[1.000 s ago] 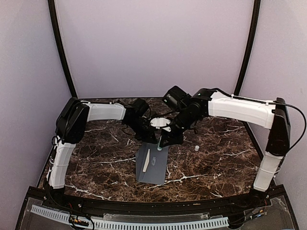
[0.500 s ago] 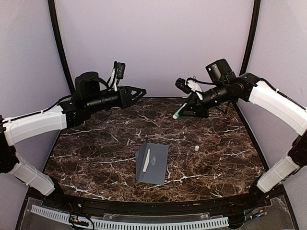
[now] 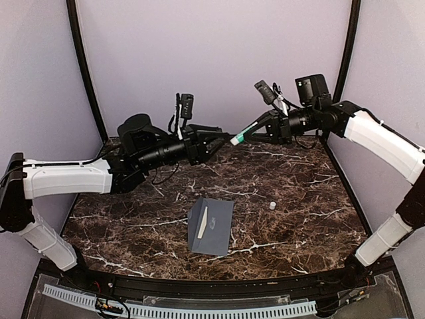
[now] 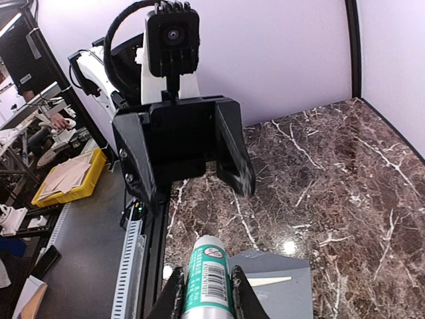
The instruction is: Place the letter into the envelope and seal it
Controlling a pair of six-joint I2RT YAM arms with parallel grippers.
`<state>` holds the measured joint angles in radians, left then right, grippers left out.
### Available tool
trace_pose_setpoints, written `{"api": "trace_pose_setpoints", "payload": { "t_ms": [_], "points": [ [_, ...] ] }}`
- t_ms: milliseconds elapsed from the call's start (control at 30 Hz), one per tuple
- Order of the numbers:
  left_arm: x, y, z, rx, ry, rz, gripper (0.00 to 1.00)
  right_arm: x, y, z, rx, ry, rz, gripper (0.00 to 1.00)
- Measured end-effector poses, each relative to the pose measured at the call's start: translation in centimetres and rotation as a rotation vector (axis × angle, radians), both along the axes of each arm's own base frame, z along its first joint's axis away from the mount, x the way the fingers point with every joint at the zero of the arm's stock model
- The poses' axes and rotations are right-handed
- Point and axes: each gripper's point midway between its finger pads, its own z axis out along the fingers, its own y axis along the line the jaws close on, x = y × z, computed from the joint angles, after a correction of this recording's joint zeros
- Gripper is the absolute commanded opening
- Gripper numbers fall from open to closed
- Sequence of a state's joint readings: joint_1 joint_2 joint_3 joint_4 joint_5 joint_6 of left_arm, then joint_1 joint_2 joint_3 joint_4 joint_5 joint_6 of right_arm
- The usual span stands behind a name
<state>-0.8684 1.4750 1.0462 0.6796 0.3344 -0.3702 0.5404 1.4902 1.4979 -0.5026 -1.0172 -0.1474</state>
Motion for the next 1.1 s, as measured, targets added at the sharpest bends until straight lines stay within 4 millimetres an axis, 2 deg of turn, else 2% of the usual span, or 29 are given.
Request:
{"api": "trace_pose_setpoints", "payload": {
  "t_ms": [133, 333, 467, 667, 800, 933, 1100],
  "points": [
    [-0.7, -2.2, -1.0, 0.02, 0.017, -0.069, 0.52, -0.2, 0.5, -0.2, 0.021, 0.063, 0.037, 0.0],
    [-1.4, -3.7, -0.6, 0.017, 0.017, -0.14, 0.38, -0.5, 0.6, -0.1, 0.036, 0.09, 0.058, 0.01],
    [-1.4, -4.0, -0.4, 0.014, 0.02, -0.159, 0.34, -0.6, 0.6, -0.1, 0.041, 0.098, 0.065, 0.01],
    [-1.4, -4.4, -0.9, 0.024, 0.034, -0.177, 0.39, -0.7, 0.6, -0.1, 0.045, 0.109, 0.072, 0.01],
    [-1.3, -4.5, -1.4, 0.037, 0.047, -0.18, 0.33, -0.7, 0.6, -0.1, 0.047, 0.108, 0.073, 0.01],
    [-1.3, -4.6, -1.8, 0.047, 0.056, -0.18, 0.22, -0.7, 0.6, 0.0, 0.05, 0.105, 0.074, 0.02],
    [-1.3, -4.6, -1.9, 0.05, 0.056, -0.179, 0.15, -0.7, 0.6, -0.1, 0.052, 0.106, 0.079, 0.04]
  ]
}}
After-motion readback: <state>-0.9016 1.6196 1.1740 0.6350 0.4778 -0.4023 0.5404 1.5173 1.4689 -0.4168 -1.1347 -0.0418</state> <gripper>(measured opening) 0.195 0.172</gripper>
